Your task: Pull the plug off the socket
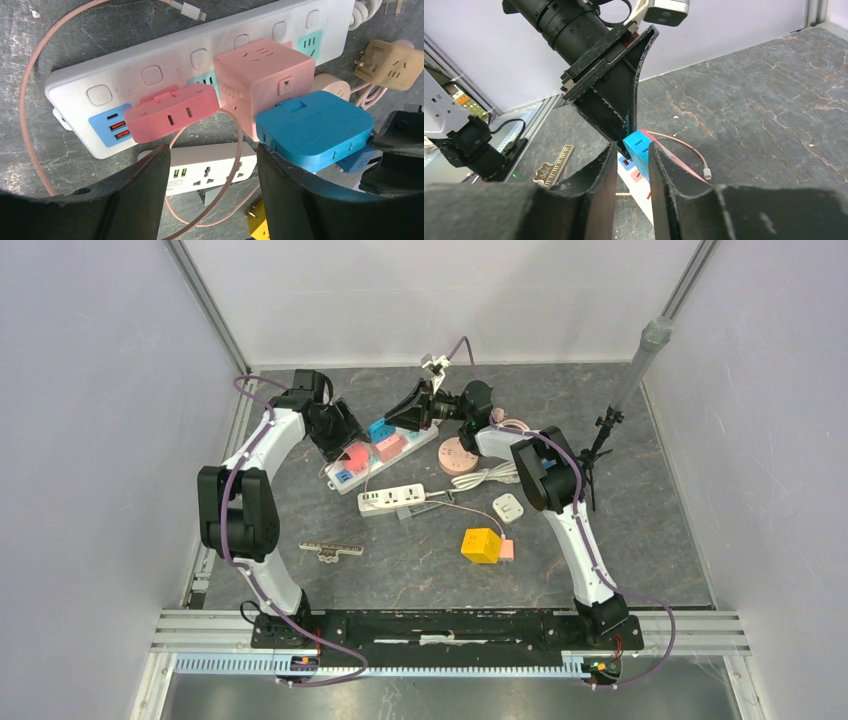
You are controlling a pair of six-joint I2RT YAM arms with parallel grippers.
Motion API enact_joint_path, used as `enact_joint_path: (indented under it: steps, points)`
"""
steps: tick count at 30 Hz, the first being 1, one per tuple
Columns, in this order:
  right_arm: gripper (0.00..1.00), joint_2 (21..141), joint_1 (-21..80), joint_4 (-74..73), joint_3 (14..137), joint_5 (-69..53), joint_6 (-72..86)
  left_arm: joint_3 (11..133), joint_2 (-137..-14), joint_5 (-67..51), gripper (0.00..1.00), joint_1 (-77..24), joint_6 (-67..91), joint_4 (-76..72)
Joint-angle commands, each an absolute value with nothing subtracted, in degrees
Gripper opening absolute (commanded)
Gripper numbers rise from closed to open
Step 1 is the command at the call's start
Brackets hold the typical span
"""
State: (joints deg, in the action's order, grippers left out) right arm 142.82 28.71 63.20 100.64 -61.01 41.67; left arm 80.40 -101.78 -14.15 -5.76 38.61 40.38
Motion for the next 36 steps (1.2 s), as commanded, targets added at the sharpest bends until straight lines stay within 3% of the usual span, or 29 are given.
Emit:
enact_joint_path:
  steps: [1,4,10,12,20,26,31,36]
  points:
    - [0.30,143.3,29.3,71.1,101.6,-64.3,45.9,81.9,-102.3,-16.2,0.70,-5.8,39.9,39.8]
    - [0.31,142.8,29.5,70.2,100.6,-64.2,44.5,81.9,-102.6,-16.4,0.69,-5.8,40.1,39.8]
    - [0.54,141.1,29.7,64.2,98.8,-62.7,38.1,82.0,-102.5,-16.1,0.68,-5.8,40.1,39.8]
    - [0.57,139.6,29.8,60.5,97.2,-61.1,33.6,82.0,-102.5,-15.8,0.68,-5.8,40.1,39.8]
    - [0.41,129.5,30.0,40.7,90.0,-51.3,16.6,84.3,-101.8,-11.7,0.68,-5.4,39.7,39.9]
    - [0.42,120.6,30.6,30.5,83.6,-38.2,17.0,93.0,-105.4,-8.2,0.68,-4.8,39.3,40.9]
    - [0.37,115.4,32.7,19.3,81.2,-25.7,21.7,98.3,-109.2,-6.4,0.68,-4.7,38.2,41.4]
    - [0.41,114.3,34.3,9.5,83.5,-21.6,27.2,99.4,-112.7,-12.2,0.61,-4.7,35.4,41.6]
